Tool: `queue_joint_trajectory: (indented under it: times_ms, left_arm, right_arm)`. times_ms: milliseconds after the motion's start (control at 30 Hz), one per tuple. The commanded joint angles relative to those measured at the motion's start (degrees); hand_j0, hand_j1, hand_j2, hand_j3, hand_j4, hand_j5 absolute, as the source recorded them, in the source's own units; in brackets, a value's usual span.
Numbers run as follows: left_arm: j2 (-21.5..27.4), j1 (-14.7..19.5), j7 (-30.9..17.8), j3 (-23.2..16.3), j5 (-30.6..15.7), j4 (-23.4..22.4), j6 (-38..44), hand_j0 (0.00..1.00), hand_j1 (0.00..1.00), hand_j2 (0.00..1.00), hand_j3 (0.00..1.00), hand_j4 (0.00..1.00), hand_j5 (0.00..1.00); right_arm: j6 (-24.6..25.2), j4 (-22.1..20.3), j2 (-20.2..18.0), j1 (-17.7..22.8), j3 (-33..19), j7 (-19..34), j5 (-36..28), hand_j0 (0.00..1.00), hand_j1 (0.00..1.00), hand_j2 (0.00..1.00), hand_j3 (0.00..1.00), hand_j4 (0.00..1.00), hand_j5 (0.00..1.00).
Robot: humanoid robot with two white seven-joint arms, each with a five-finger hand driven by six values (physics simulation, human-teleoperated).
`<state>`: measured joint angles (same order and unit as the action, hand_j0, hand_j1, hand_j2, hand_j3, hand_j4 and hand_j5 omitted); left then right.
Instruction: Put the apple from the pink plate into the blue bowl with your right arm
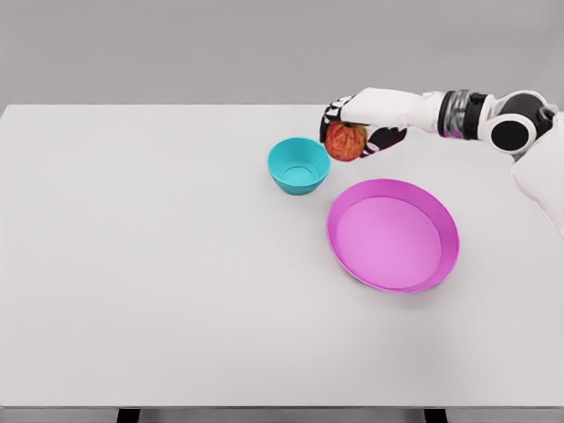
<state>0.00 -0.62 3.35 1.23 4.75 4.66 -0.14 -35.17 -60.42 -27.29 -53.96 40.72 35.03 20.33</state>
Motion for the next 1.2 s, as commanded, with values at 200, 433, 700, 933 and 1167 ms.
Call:
queue_joint_trajectory:
  times_ms: [200, 433, 700, 933, 1167]
  left_arm:
    - [0.0, 0.0, 0.0, 0.0, 0.0, 0.0, 0.0, 1.0, 1.0, 1.0, 1.0, 1.0, 1.0]
    - [0.0, 0.0, 0.0, 0.0, 0.0, 0.0, 0.0, 1.0, 1.0, 1.0, 1.0, 1.0, 1.0]
    - [0.0, 0.0, 0.0, 0.0, 0.0, 0.0, 0.1, 1.0, 1.0, 1.0, 1.0, 1.0, 1.0]
    - [0.0, 0.0, 0.0, 0.0, 0.0, 0.0, 0.1, 1.0, 1.0, 1.0, 1.0, 1.0, 1.0]
    - [0.0, 0.0, 0.0, 0.0, 0.1, 0.0, 0.0, 1.0, 1.0, 1.0, 1.0, 1.0, 1.0]
  right_arm:
    - [0.2, 3.9, 4.6, -1.1, 0.0, 0.0, -0.2, 0.45, 0.45, 0.45, 0.45, 0.45, 0.45]
    - [0.2, 7.2, 8.7, -2.3, 0.3, 0.0, 1.5, 0.45, 0.45, 0.45, 0.45, 0.45, 0.45]
    - [0.2, 10.1, 10.9, -2.6, 1.1, 0.0, 2.3, 0.45, 0.45, 0.45, 0.45, 0.45, 0.45]
    - [0.2, 10.4, 11.1, -2.8, 1.5, 0.0, 2.3, 0.48, 0.48, 0.48, 0.48, 0.48, 0.48]
    - [0.2, 10.1, 11.2, -2.9, 1.5, 0.0, 2.3, 1.0, 1.0, 1.0, 1.0, 1.0, 1.0]
